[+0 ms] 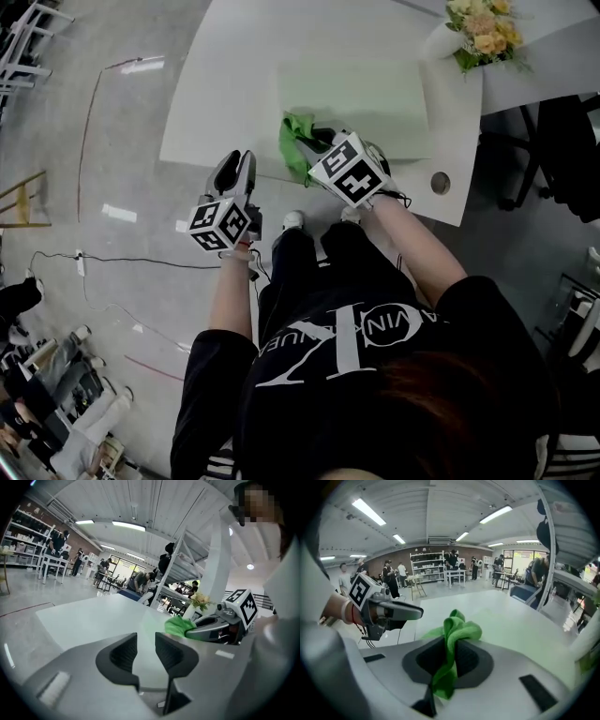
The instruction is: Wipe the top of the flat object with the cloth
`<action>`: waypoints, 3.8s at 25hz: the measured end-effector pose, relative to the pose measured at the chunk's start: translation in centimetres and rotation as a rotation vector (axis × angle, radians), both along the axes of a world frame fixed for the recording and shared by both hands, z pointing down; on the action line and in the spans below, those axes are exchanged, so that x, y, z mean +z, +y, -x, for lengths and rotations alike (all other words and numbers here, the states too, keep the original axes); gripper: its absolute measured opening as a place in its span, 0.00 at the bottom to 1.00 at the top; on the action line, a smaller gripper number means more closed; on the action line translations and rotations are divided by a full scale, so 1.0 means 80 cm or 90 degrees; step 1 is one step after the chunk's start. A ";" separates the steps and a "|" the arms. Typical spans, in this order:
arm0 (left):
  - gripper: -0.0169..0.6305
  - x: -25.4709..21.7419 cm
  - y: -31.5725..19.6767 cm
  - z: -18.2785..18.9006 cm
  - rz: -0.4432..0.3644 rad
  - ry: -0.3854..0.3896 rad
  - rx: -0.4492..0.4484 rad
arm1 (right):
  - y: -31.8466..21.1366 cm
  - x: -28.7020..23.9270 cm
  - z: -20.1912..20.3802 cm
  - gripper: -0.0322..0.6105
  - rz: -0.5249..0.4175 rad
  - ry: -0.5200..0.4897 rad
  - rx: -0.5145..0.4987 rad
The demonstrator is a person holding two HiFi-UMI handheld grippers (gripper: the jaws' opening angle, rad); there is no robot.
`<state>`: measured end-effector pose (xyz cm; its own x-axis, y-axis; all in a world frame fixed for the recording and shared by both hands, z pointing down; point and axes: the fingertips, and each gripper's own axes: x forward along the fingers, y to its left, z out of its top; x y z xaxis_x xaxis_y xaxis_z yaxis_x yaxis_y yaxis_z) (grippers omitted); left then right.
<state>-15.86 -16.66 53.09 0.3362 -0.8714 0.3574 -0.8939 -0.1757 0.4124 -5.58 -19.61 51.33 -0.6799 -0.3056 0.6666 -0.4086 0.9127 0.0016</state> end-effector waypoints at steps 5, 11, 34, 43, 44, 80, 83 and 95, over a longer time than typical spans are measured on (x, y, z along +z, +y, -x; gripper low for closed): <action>0.22 0.007 -0.021 -0.053 0.016 0.010 0.081 | -0.007 0.005 -0.030 0.11 -0.016 0.024 0.019; 0.21 0.017 -0.034 -0.094 0.030 0.012 0.148 | -0.020 0.008 -0.084 0.11 -0.028 0.044 0.063; 0.21 0.016 -0.031 -0.097 0.037 -0.015 0.142 | -0.054 0.030 -0.425 0.11 -0.078 0.188 0.384; 0.05 -0.026 -0.057 -0.070 -0.044 -0.068 0.097 | -0.067 -0.044 -0.425 0.11 -0.172 0.060 0.473; 0.05 -0.035 -0.062 -0.068 -0.060 -0.074 0.094 | -0.069 -0.055 -0.418 0.11 -0.181 0.038 0.473; 0.05 -0.263 -0.145 -0.014 -0.349 -0.166 -0.001 | -0.133 -0.260 -0.255 0.11 -0.332 -0.233 0.336; 0.05 -0.267 -0.146 -0.011 -0.354 -0.166 -0.005 | -0.135 -0.262 -0.252 0.11 -0.335 -0.237 0.335; 0.05 -0.276 -0.145 -0.008 -0.364 -0.166 -0.013 | -0.136 -0.267 -0.247 0.11 -0.339 -0.246 0.325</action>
<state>-15.23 -28.22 31.02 0.2823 -0.9542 -0.0990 -0.9578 -0.2862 0.0268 14.20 -30.50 30.00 -0.5232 -0.8471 0.0931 -0.8328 0.5314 0.1553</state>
